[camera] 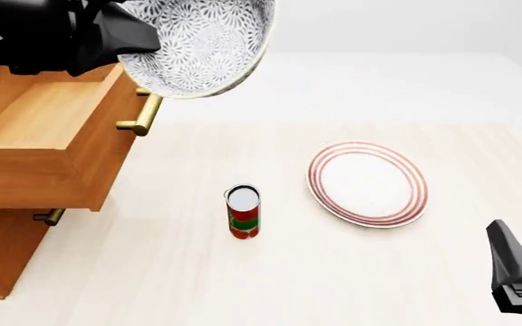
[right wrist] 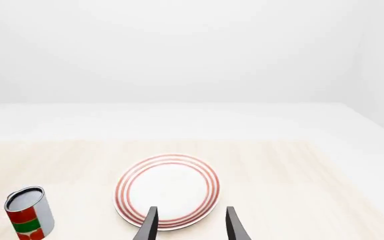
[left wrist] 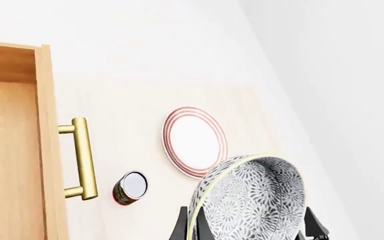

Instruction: Put the bowl in the top drawer of the cabinet.

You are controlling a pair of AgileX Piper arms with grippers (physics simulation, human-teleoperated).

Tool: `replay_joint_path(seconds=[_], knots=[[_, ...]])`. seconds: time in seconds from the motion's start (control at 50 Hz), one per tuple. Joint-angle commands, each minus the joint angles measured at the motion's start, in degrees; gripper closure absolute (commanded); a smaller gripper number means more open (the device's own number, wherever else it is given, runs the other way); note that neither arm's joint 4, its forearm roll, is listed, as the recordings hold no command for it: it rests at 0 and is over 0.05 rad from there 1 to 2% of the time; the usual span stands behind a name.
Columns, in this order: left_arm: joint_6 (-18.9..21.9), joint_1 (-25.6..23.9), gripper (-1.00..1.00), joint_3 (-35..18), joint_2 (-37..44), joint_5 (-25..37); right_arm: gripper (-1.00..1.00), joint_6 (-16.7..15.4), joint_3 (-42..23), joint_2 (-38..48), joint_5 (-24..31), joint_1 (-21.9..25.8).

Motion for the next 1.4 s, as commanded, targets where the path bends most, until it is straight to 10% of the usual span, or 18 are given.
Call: replay_joint_path(seconds=[0.02,1.4], knots=[[0.7,4.6,1.0,-0.5,-2.1,0.8,-1.0,0.0,0.0,0.0,0.0,0.0],[-1.2,28.1,1.0,1.2,-4.6,1.8,-1.0,0.0,0.0,0.0,0.0,0.0]])
